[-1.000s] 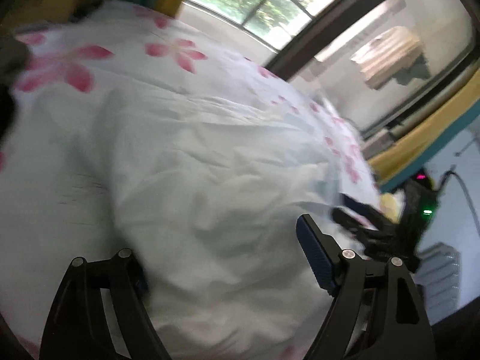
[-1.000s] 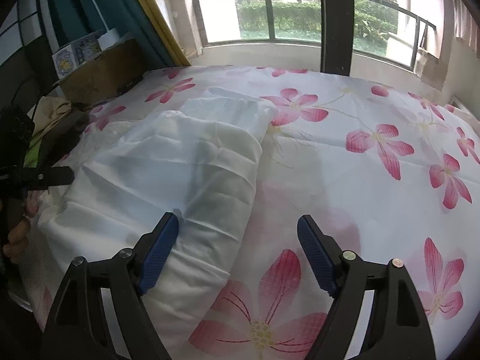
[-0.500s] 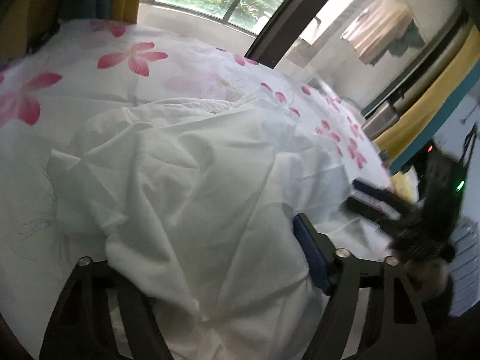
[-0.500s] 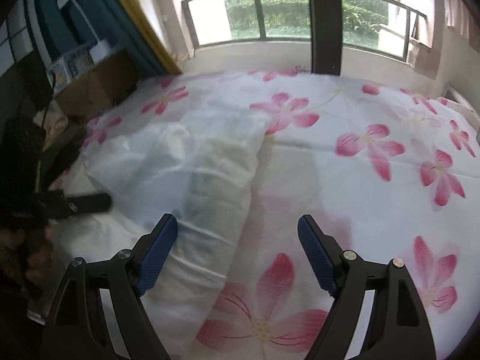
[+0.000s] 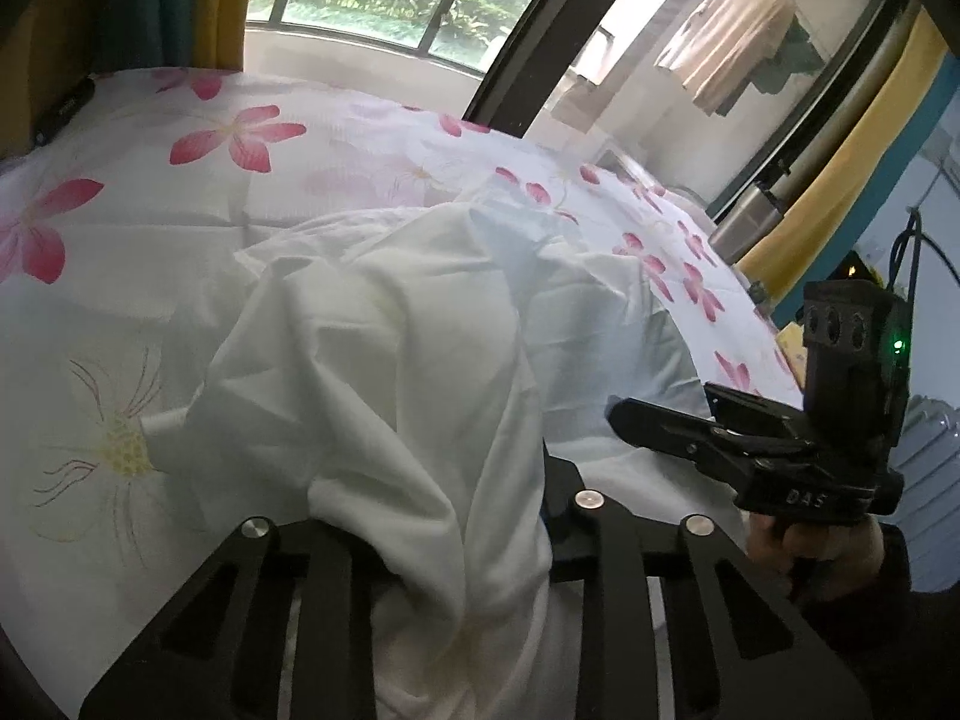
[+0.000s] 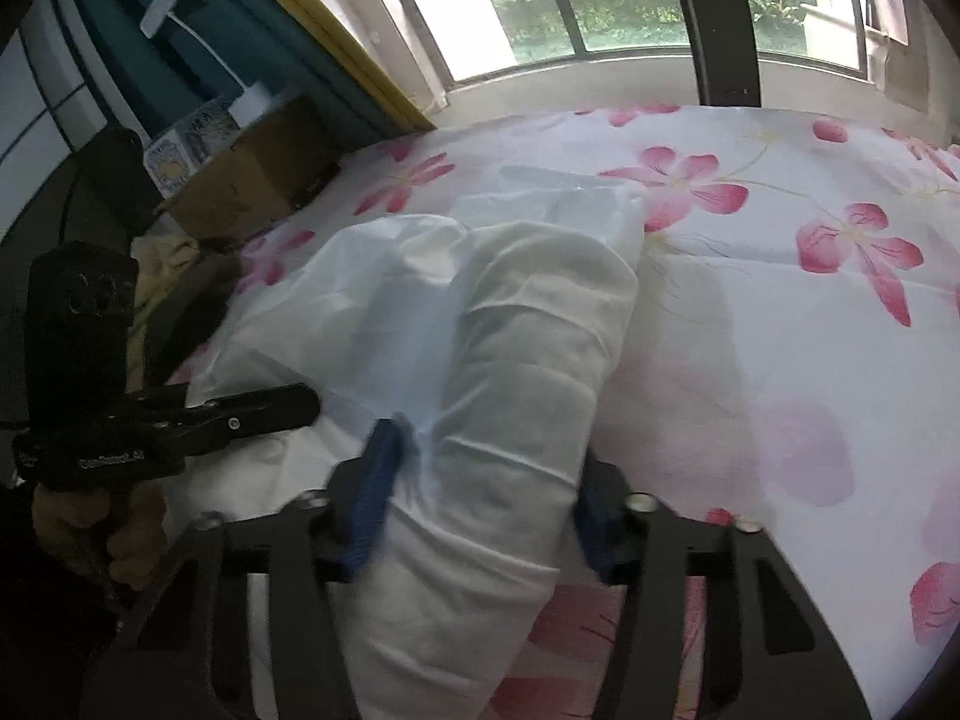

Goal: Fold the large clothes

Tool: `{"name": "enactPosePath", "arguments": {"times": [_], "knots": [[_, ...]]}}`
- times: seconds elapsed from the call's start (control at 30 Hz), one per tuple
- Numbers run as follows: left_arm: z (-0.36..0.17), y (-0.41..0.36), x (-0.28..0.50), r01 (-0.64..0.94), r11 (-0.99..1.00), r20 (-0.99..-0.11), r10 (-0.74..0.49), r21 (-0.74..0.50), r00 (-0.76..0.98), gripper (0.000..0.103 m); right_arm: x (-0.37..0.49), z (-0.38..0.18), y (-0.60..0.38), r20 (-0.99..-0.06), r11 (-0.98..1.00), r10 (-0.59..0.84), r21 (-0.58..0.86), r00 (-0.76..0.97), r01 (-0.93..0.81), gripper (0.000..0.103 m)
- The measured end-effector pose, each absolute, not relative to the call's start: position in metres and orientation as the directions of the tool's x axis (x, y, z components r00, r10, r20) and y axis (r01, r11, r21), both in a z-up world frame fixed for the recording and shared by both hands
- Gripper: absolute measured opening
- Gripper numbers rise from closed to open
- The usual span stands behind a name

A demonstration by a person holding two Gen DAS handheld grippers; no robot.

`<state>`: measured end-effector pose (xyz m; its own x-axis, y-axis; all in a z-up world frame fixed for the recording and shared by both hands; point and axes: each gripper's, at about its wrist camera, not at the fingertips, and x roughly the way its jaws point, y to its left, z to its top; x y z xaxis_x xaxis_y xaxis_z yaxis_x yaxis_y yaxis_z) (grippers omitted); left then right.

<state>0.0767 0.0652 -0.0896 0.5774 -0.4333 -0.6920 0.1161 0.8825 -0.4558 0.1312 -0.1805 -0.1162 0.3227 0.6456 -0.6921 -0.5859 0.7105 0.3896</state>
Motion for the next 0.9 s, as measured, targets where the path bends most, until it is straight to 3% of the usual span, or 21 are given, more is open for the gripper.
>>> {"name": "enactPosePath", "arguments": {"times": [0.07,0.17,0.9], "knots": [[-0.086,0.067,0.075,0.12,0.875,-0.68,-0.444,-0.469,0.584,0.026,0.129,-0.112,-0.179,-0.679,0.695,0.662,0.397,0.317,-0.6,0.033],[-0.077,0.069,0.07,0.129,0.873,-0.663,-0.446,-0.471,0.601,0.025,0.125,-0.102,-0.172,-0.672,0.682,0.665,0.366,0.327,-0.633,0.027],[-0.011,0.17,0.008,-0.007,0.931,-0.611,-0.234,-0.365,0.757,0.024,0.101,-0.046,-0.058,-0.542,0.453,0.808,0.321,0.231,-0.832,0.024]]}}
